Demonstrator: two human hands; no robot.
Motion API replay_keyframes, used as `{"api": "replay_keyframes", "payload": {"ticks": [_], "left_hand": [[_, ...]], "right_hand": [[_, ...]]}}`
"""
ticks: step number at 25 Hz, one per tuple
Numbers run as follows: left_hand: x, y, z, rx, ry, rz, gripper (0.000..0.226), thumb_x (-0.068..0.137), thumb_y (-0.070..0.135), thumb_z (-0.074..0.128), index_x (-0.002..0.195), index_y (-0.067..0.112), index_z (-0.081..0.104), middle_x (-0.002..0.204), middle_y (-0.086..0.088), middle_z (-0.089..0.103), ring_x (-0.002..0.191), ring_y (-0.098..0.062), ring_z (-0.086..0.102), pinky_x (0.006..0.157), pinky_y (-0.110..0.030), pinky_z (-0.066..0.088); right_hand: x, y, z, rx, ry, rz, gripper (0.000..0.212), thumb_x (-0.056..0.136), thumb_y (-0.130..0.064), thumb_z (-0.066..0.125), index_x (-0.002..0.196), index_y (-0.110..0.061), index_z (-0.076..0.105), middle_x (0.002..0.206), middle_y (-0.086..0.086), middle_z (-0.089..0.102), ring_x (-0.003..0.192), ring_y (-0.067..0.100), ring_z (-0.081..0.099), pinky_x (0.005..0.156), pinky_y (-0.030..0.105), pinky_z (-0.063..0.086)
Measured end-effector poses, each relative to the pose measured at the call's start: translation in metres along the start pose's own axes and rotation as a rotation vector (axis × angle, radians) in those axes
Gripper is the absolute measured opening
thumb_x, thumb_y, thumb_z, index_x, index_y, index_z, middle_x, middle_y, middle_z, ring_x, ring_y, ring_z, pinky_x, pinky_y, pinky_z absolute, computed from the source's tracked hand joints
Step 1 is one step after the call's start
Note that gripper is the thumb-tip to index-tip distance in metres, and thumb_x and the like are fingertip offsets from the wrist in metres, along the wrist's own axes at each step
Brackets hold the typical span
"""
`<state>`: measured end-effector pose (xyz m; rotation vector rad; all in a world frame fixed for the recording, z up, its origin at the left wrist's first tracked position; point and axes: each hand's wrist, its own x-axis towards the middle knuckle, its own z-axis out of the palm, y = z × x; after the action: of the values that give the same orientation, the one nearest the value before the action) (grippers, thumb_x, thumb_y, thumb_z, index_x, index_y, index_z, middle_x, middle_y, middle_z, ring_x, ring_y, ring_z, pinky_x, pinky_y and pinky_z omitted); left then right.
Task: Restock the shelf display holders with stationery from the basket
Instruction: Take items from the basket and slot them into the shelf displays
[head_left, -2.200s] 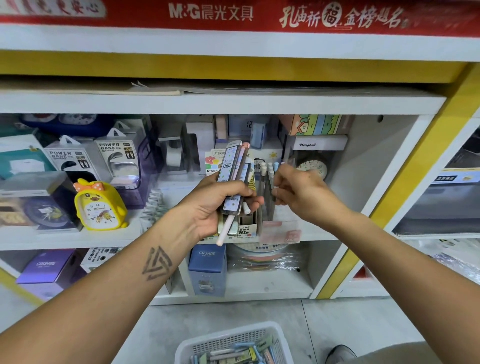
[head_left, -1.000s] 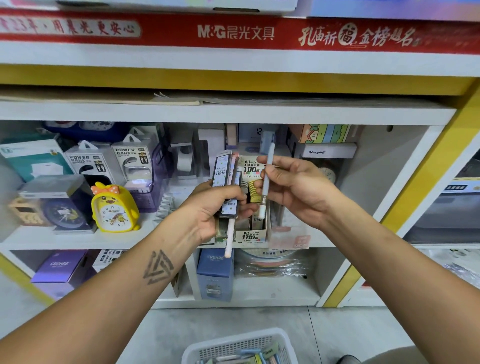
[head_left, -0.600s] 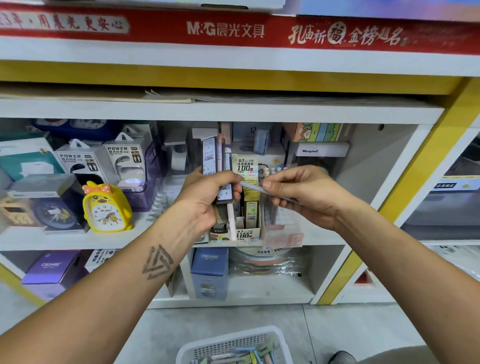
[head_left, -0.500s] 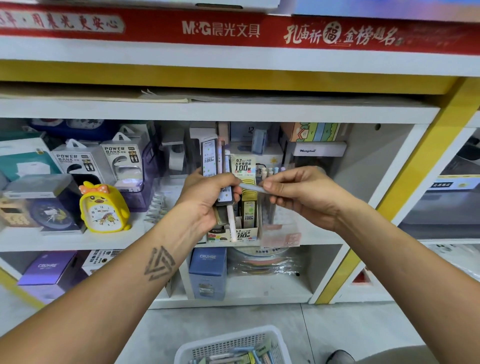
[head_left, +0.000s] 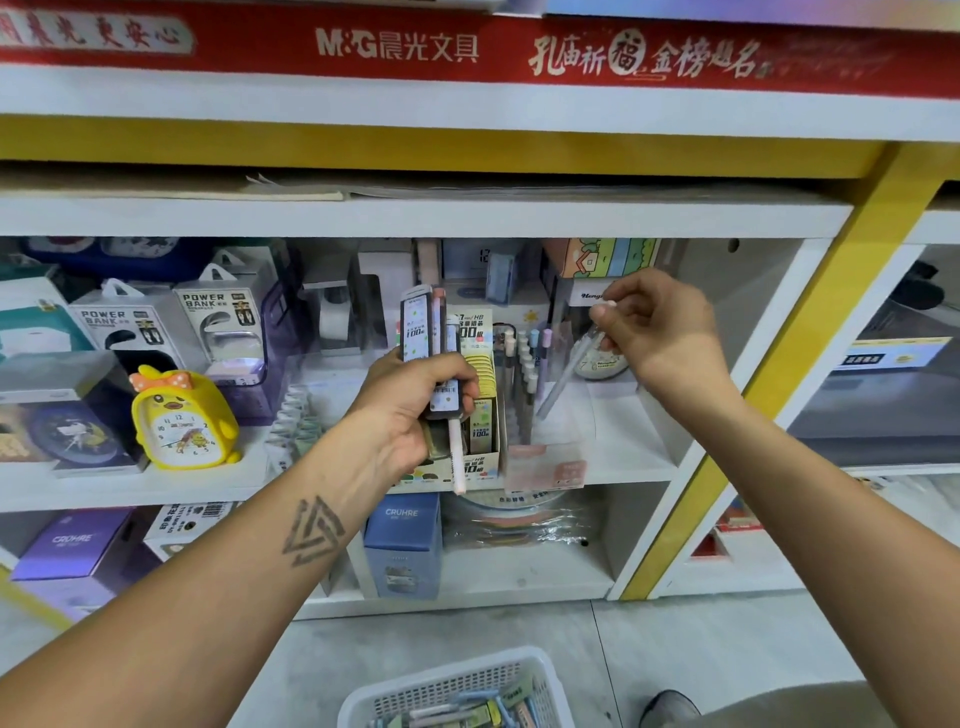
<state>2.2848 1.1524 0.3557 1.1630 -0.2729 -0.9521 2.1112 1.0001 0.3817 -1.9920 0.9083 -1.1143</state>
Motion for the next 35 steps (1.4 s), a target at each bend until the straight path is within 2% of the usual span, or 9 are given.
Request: {"api": "replay_keyframes", "payload": {"ticks": [2,5,13,18,26,29,32,34,35], "left_hand": [[0.0,0.0,-0.002,0.002,-0.009,-0.007,0.028,0.074,-0.015,0.067,0.099,-0.003,0.065,0.067,-0.019,0.063,0.048,-0.022,0.059,0.046,-0.025,0.05],[0.001,0.001,-0.004,-0.005,-0.022,-0.013,0.031,0.074,-0.016,0.066,0.103,-0.003,0.065,0.07,-0.02,0.063,0.05,-0.022,0.059,0.047,-0.026,0.05],[-0.001,0.0,-0.006,0.013,-0.044,-0.019,0.03,0.074,-0.016,0.065,0.1,-0.003,0.064,0.068,-0.019,0.062,0.049,-0.022,0.058,0.046,-0.025,0.05],[-0.003,-0.001,-0.004,0.021,-0.048,-0.008,0.029,0.074,-0.017,0.065,0.1,-0.004,0.063,0.065,-0.018,0.062,0.048,-0.022,0.058,0.046,-0.025,0.049],[-0.003,0.0,-0.005,0.033,-0.056,0.002,0.031,0.075,-0.016,0.065,0.103,-0.004,0.061,0.065,-0.018,0.061,0.048,-0.022,0.058,0.046,-0.025,0.049],[-0.003,0.0,-0.004,0.03,-0.064,-0.005,0.025,0.074,-0.016,0.065,0.095,-0.002,0.063,0.063,-0.018,0.062,0.048,-0.022,0.058,0.046,-0.025,0.049],[-0.005,0.001,-0.004,0.003,-0.069,-0.019,0.02,0.075,-0.014,0.066,0.088,0.0,0.063,0.062,-0.017,0.062,0.048,-0.022,0.058,0.046,-0.025,0.05],[-0.005,0.003,-0.004,-0.03,-0.05,-0.012,0.017,0.076,-0.013,0.066,0.088,-0.002,0.064,0.062,-0.018,0.063,0.049,-0.022,0.058,0.047,-0.025,0.051],[-0.005,0.004,-0.004,-0.054,-0.038,-0.005,0.016,0.076,-0.012,0.066,0.089,-0.003,0.064,0.063,-0.018,0.064,0.05,-0.022,0.058,0.048,-0.026,0.051]], "right_hand": [[-0.004,0.001,0.007,-0.086,-0.077,-0.063,0.011,0.091,-0.012,0.072,0.092,-0.019,0.064,0.077,0.008,0.066,0.064,0.021,0.068,0.063,0.031,0.056],[-0.011,0.002,0.017,-0.154,-0.164,-0.124,0.012,0.091,-0.014,0.072,0.091,-0.022,0.063,0.075,0.0,0.068,0.062,0.009,0.067,0.066,0.026,0.059],[-0.025,0.004,0.023,-0.196,-0.293,-0.2,0.012,0.091,-0.011,0.071,0.093,-0.014,0.06,0.077,0.001,0.068,0.07,0.011,0.068,0.074,0.041,0.061],[-0.029,0.005,0.024,-0.237,-0.334,-0.267,0.013,0.091,-0.014,0.072,0.089,-0.017,0.059,0.075,-0.004,0.07,0.07,0.005,0.069,0.073,0.041,0.061],[-0.028,0.007,0.022,-0.297,-0.401,-0.345,0.013,0.089,-0.015,0.074,0.082,-0.015,0.063,0.07,-0.004,0.071,0.069,0.006,0.069,0.07,0.04,0.059],[-0.03,0.008,0.022,-0.374,-0.444,-0.361,0.007,0.091,-0.018,0.073,0.086,-0.012,0.072,0.078,-0.003,0.073,0.075,0.012,0.068,0.073,0.04,0.057],[-0.031,0.001,0.024,-0.531,-0.394,-0.448,0.015,0.094,-0.025,0.068,0.097,-0.014,0.078,0.092,-0.002,0.069,0.086,0.02,0.064,0.075,0.039,0.053],[-0.034,-0.011,0.028,-0.423,-0.358,-0.394,0.016,0.094,-0.032,0.068,0.1,-0.019,0.074,0.086,-0.006,0.066,0.076,0.015,0.062,0.067,0.035,0.05],[-0.037,-0.019,0.031,-0.242,-0.42,-0.254,0.018,0.091,-0.034,0.07,0.101,-0.02,0.069,0.08,-0.004,0.069,0.068,0.015,0.063,0.061,0.032,0.049]]}}
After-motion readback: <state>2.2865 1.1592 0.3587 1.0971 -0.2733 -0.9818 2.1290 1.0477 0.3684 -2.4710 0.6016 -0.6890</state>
